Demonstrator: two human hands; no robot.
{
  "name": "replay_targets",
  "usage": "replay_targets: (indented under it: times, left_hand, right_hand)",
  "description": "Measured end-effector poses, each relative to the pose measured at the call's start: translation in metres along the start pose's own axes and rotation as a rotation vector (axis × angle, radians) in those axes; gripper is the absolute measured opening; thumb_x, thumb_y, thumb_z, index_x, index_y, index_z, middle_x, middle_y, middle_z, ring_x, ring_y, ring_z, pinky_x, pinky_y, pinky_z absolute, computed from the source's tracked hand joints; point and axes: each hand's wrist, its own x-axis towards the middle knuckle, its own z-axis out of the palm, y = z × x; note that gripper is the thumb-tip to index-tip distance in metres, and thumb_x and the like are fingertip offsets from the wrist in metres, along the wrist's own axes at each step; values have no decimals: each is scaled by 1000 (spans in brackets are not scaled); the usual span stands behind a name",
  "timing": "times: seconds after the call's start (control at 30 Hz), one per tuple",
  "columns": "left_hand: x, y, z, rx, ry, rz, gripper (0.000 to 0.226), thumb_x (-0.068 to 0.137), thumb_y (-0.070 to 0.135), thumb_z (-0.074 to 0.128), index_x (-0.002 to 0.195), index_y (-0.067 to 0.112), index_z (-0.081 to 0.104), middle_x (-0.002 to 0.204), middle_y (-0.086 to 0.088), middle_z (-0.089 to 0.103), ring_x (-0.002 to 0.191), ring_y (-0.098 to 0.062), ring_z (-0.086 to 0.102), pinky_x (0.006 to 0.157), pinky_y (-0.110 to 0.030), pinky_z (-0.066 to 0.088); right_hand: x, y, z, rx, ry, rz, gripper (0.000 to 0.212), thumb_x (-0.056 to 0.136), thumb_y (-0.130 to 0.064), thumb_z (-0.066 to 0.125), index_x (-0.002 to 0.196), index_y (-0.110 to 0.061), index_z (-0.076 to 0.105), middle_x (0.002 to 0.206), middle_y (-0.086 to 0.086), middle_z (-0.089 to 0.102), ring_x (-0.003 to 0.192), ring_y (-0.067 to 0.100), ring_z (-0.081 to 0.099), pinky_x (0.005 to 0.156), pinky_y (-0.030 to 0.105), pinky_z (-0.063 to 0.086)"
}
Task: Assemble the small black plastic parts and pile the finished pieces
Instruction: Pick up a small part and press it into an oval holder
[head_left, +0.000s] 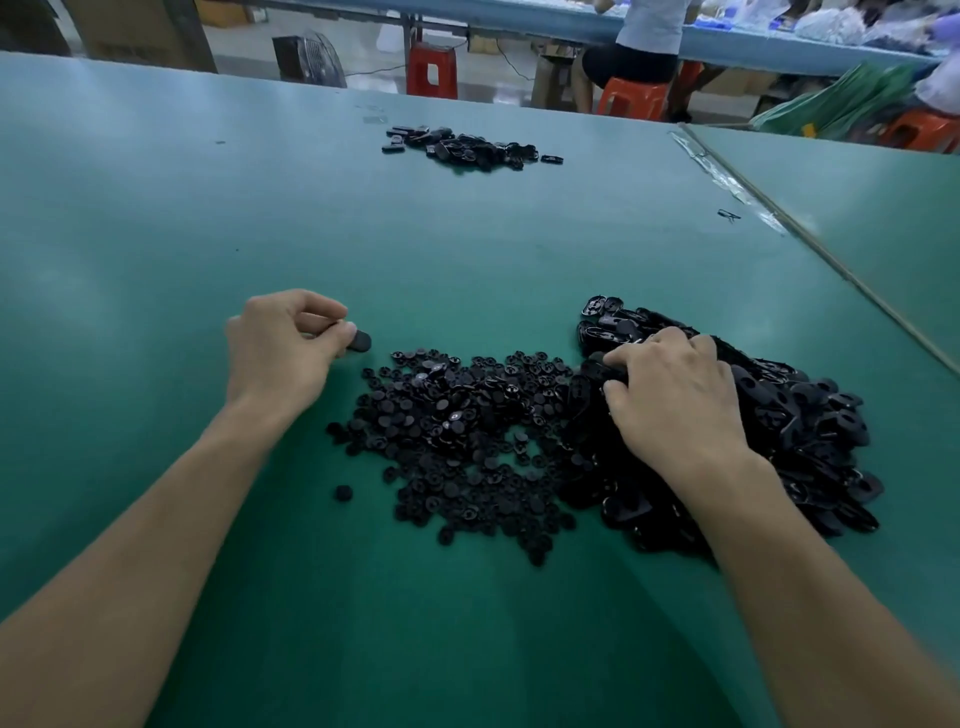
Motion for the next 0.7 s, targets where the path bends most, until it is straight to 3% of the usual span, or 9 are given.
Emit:
replay_targets:
  times: [0.13,0.27,0.43,0.6,0.7]
  left_hand:
    - [-7,0,4,163,20,103,9,83,24,81,85,28,74,73,17,65,69,-4,65,78,-27,54]
    - [-11,-1,6,308,-12,174,10,84,27,81,92,24,76,95,7,62,81,-18,67,82,-40,58]
    - [-9,-3,7,371,-33,220,16,86,21,78,101,15,76,107,-5,68,96,-19,63,91,-30,49]
    - [-9,-3,10,435,-108,179,29,93,19,70,121,10,72,135,-14,62,127,-34,51,112,-40,35]
    - [-10,1,10,527,-82,224,37,94,22,68,130,14,67,142,-12,55,130,-35,44,112,-42,34]
  right_hand:
    - [5,1,1,-45,0,-29,28,98,-29,57,120,-15,66,121,13,57,116,35,50,97,43,44]
    - [4,8,1,60,57,-47,25,95,-31,66,110,-12,71,112,13,62,108,33,57,92,41,49]
    - [5,14,4,200,167,-68,18,91,-34,72,88,-16,74,96,6,60,92,28,59,73,32,39]
    - [4,13,4,406,363,-190,17,94,-33,69,91,-16,71,88,0,62,81,20,60,76,31,46]
    - [-8,-3,2,638,417,-210,19,98,-35,62,92,-17,63,69,-10,64,56,10,63,59,27,51]
